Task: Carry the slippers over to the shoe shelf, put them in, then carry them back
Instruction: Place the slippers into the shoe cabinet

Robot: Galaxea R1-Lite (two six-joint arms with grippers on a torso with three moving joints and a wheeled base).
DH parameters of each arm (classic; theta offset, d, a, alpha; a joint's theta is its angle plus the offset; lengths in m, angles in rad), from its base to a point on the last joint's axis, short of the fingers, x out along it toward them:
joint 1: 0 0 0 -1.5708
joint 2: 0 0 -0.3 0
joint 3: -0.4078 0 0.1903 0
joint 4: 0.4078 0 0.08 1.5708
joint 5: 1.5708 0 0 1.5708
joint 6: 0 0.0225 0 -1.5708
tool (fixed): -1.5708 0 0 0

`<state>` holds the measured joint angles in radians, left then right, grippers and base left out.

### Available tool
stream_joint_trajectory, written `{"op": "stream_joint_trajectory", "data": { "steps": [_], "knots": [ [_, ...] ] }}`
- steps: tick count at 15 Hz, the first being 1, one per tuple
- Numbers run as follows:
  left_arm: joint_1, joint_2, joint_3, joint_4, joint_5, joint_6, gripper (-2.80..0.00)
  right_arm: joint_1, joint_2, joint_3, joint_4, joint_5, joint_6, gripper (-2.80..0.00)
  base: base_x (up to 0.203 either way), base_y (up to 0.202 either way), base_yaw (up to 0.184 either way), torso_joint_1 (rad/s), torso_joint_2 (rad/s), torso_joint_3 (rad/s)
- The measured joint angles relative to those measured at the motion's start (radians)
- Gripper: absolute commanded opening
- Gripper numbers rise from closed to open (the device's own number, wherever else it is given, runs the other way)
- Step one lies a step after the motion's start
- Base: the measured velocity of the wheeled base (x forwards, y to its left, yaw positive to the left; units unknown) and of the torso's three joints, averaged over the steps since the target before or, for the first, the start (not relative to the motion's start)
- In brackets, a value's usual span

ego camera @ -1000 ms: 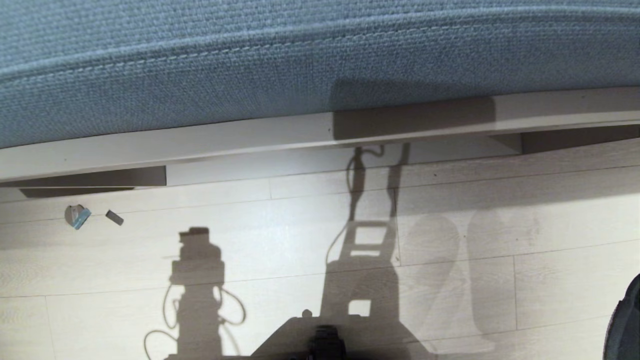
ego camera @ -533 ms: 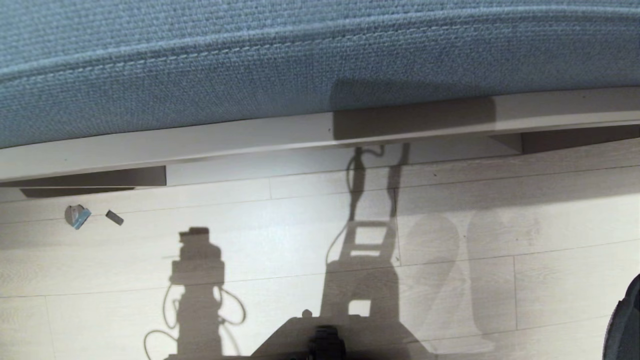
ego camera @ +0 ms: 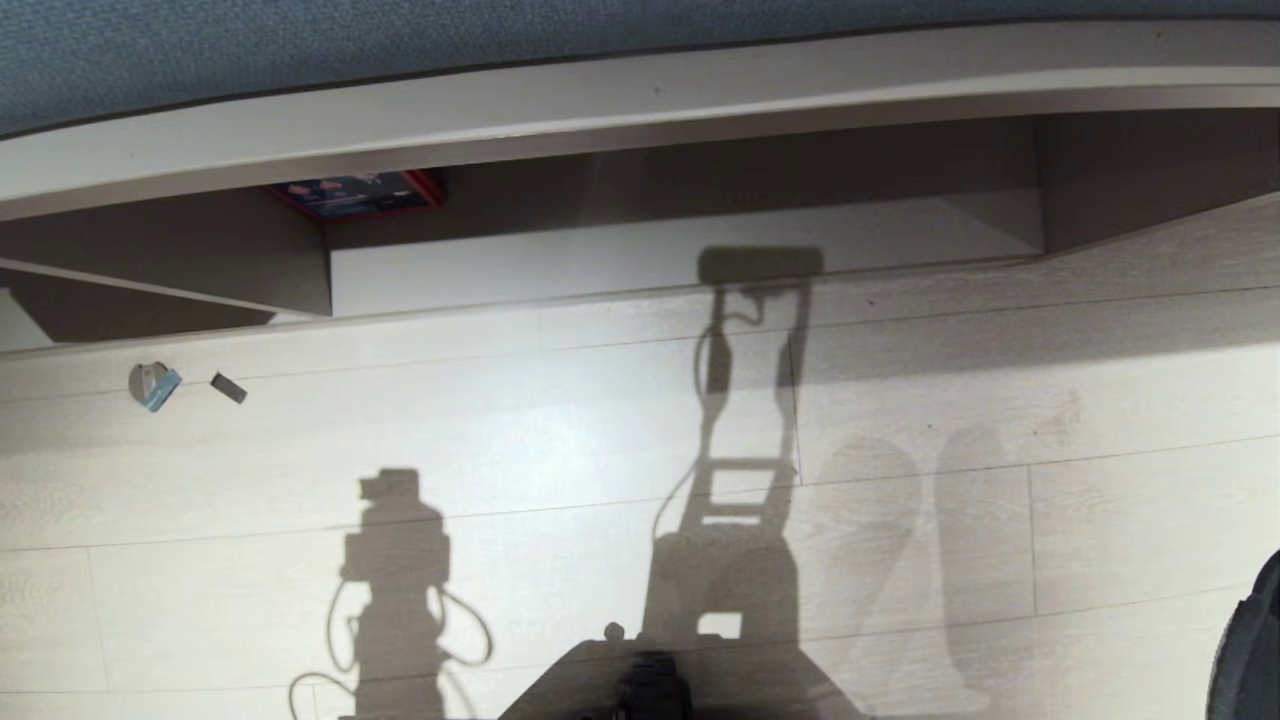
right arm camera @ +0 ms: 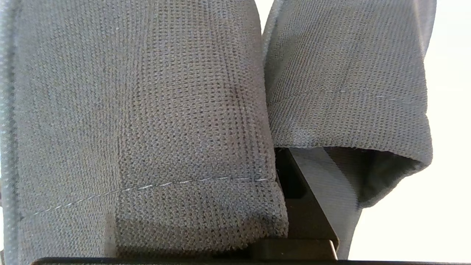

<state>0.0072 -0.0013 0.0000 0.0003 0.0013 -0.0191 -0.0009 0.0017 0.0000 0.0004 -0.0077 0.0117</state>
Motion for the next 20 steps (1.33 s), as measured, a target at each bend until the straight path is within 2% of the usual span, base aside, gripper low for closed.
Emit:
{"op": "stream_joint_trajectory", "data": {
  "steps": [2,5,12,16,20],
  "knots": [
    [0.0,0.0,0.0,0.0,0.0,0.0,-2.8,0.0,0.006,-0.014,0.011,0.004,-0.011,-2.8,0.0,0.0,0.0,0.0,0.0,0.0],
    [0.0,0.0,0.0,0.0,0.0,0.0,-2.8,0.004,0.098,-0.107,0.015,0.03,-0.019,-2.8,0.0,0.0,0.0,0.0,0.0,0.0],
    [0.0,0.0,0.0,0.0,0.0,0.0,-2.8,0.018,0.555,-0.336,-0.021,0.144,-0.124,-2.8,0.0,0.0,0.0,0.0,0.0,0.0],
    [0.0,0.0,0.0,0.001,0.0,0.0,-2.8,0.019,0.838,-0.404,-0.173,0.158,-0.177,-2.8,0.0,0.0,0.0,0.0,0.0,0.0],
    [0.0,0.0,0.0,0.0,0.0,0.0,-2.8,0.02,1.091,-0.447,-0.467,0.115,-0.181,-2.8,0.0,0.0,0.0,0.0,0.0,0.0]
  ]
}}
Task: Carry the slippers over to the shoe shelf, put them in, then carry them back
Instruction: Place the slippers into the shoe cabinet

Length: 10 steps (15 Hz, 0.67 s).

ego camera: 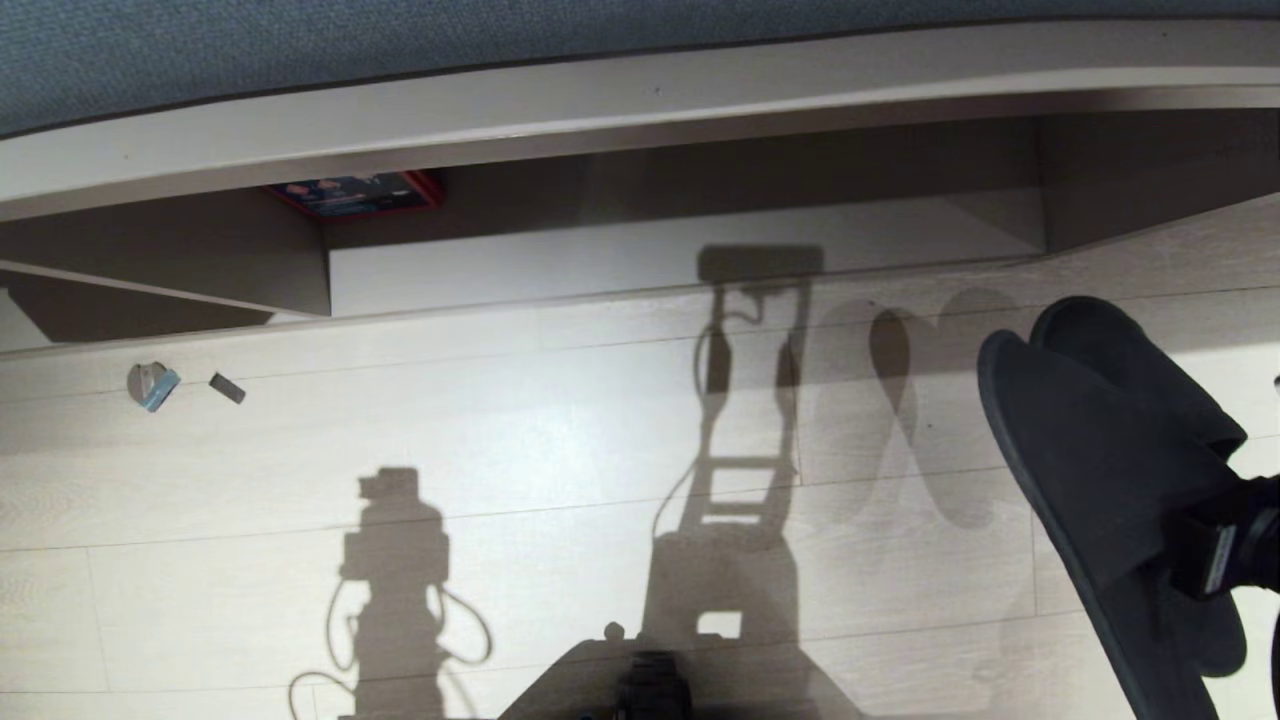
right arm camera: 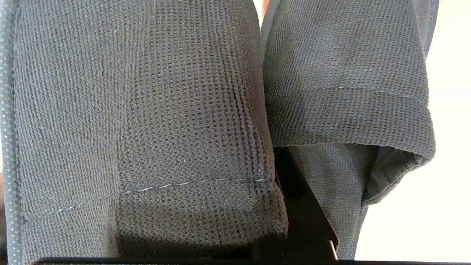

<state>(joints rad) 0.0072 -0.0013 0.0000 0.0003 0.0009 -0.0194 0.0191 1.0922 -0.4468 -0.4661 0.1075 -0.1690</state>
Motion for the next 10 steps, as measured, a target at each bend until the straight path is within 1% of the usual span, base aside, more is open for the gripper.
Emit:
{"op": "stream_joint_trajectory", "data": {
  "steps": [2,5,6,7,8,10],
  "knots": [
    [0.0,0.0,0.0,0.001,0.0,0.0,-2.8,0.0,0.101,-0.012,-0.147,-0.018,0.01,-2.8,0.0,0.0,0.0,0.0,0.0,0.0],
    [0.0,0.0,0.0,0.001,0.0,0.0,-2.8,0.002,0.234,-0.036,-0.328,-0.019,0.026,-2.8,0.0,0.0,0.0,0.0,0.0,0.0],
    [0.0,0.0,0.0,0.001,0.0,0.0,-2.8,0.003,0.275,-0.048,-0.386,-0.02,0.018,-2.8,0.0,0.0,0.0,0.0,0.0,0.0],
    [0.0,0.0,0.0,0.001,0.0,0.0,-2.8,0.003,0.315,-0.065,-0.452,-0.022,-0.007,-2.8,0.0,0.0,0.0,0.0,0.0,0.0],
    [0.0,0.0,0.0,0.001,0.0,0.0,-2.8,0.002,0.346,-0.082,-0.492,-0.022,-0.037,-2.8,0.0,0.0,0.0,0.0,0.0,0.0],
    [0.0,0.0,0.0,0.001,0.001,0.0,-2.8,0.001,0.401,-0.127,-0.505,-0.02,-0.063,-2.8,0.0,0.0,0.0,0.0,0.0,0.0]
  ]
}}
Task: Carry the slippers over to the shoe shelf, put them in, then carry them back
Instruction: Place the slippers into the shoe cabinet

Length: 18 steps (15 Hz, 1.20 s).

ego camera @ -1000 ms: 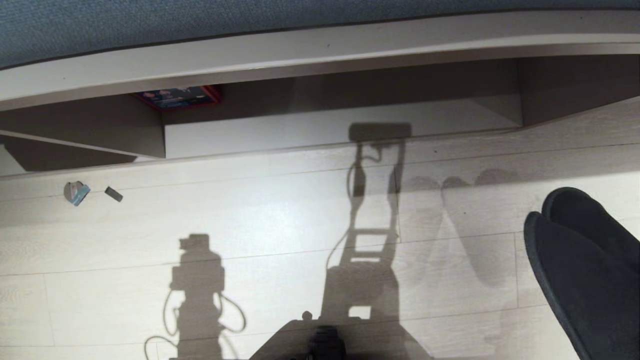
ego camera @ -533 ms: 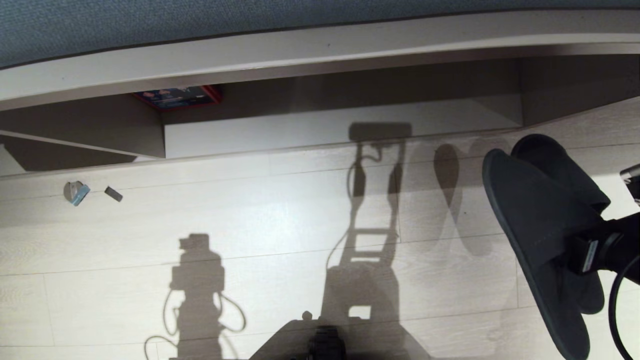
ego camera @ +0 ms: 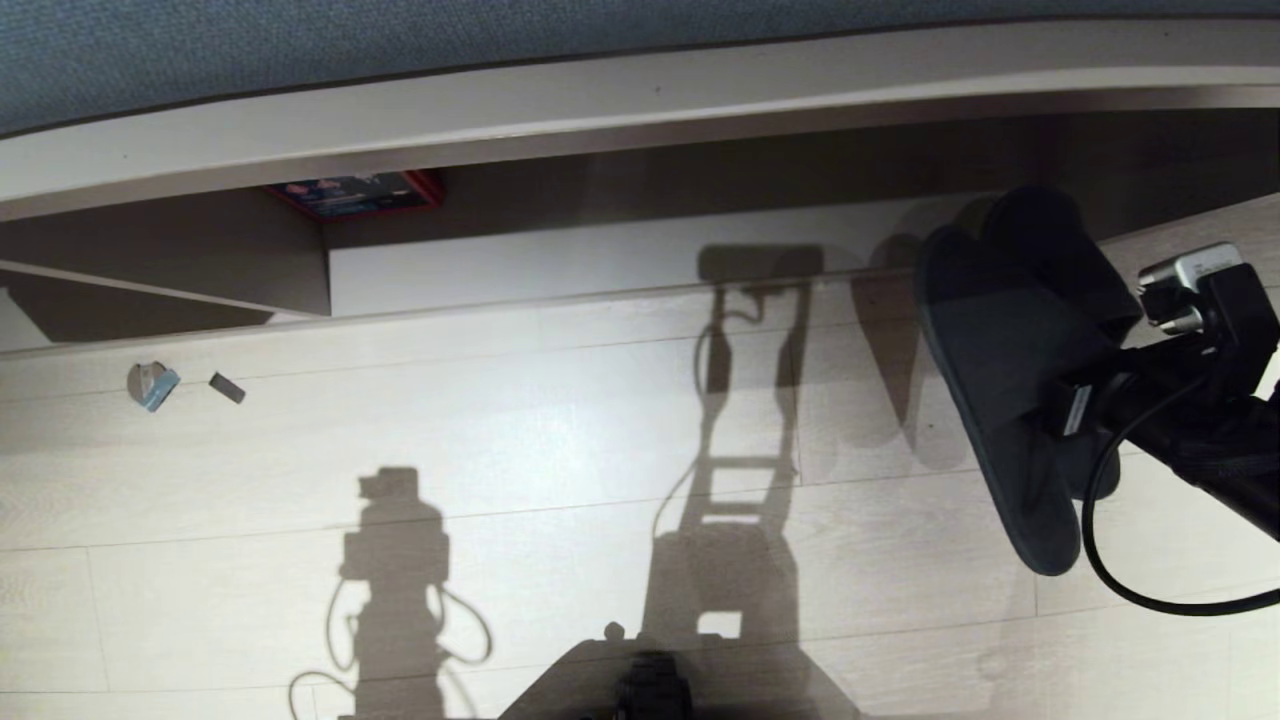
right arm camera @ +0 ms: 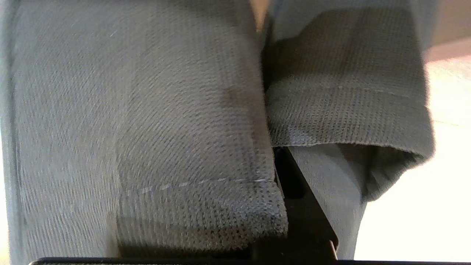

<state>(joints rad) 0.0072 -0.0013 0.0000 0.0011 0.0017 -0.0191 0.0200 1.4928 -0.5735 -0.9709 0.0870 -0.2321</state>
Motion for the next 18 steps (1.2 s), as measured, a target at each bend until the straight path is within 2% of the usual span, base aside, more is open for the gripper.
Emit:
{"op": "stream_joint_trajectory", "data": {
  "steps": [8,18],
  "knots": [
    [0.0,0.0,0.0,-0.001,0.0,0.0,-2.8,-0.003,0.134,-0.209,-0.011,0.0,0.005,-2.8,0.0,0.0,0.0,0.0,0.0,0.0],
    [0.0,0.0,0.0,-0.001,-0.001,0.001,-2.8,-0.004,0.31,-0.556,0.023,0.037,-0.002,-2.8,0.0,0.0,0.0,0.0,0.0,0.0]
  ]
}}
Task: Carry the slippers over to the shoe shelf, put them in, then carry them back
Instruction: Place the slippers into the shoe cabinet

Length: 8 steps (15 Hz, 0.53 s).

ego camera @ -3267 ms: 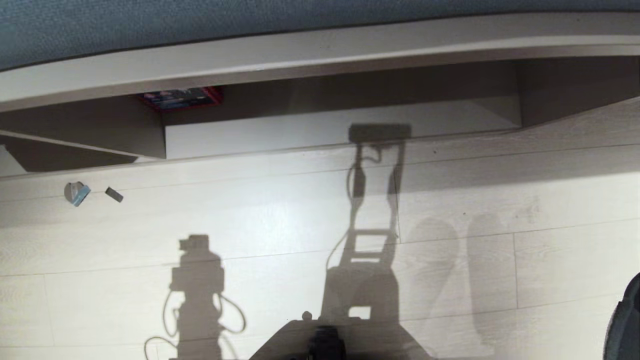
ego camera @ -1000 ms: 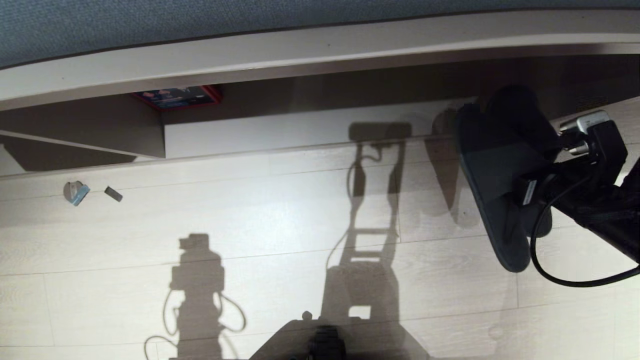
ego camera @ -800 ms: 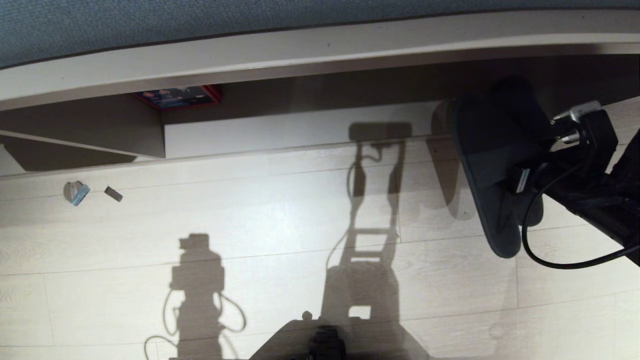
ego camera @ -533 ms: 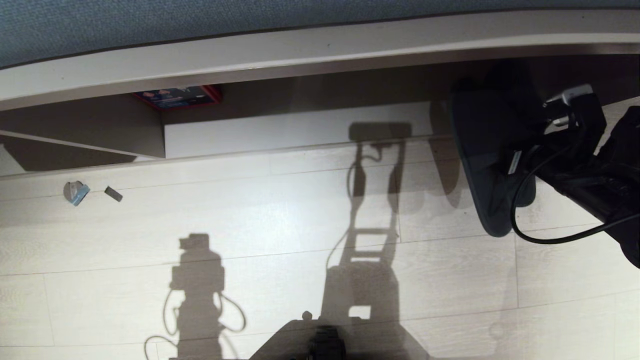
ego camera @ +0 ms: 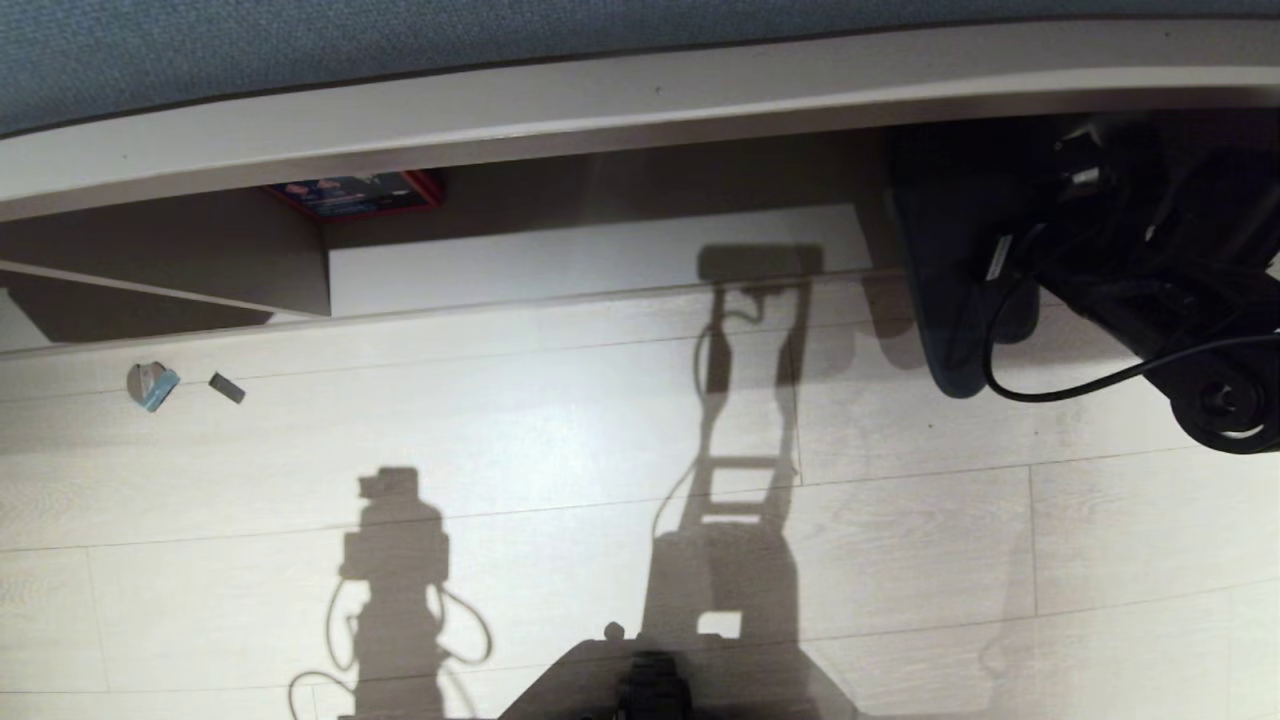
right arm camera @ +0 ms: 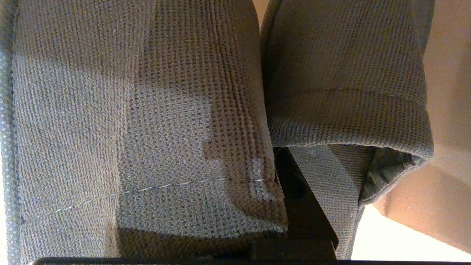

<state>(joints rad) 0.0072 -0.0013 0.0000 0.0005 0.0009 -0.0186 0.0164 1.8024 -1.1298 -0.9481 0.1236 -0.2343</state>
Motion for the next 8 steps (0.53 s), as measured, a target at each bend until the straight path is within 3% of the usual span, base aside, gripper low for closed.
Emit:
{"op": "stream_joint_trajectory", "data": {
  "steps": [8],
  "knots": [
    [0.0,0.0,0.0,-0.001,0.0,0.004,-2.8,-0.001,0.121,-0.233,0.041,0.013,-0.024,-2.8,0.0,0.0,0.0,0.0,0.0,0.0]
  ]
}}
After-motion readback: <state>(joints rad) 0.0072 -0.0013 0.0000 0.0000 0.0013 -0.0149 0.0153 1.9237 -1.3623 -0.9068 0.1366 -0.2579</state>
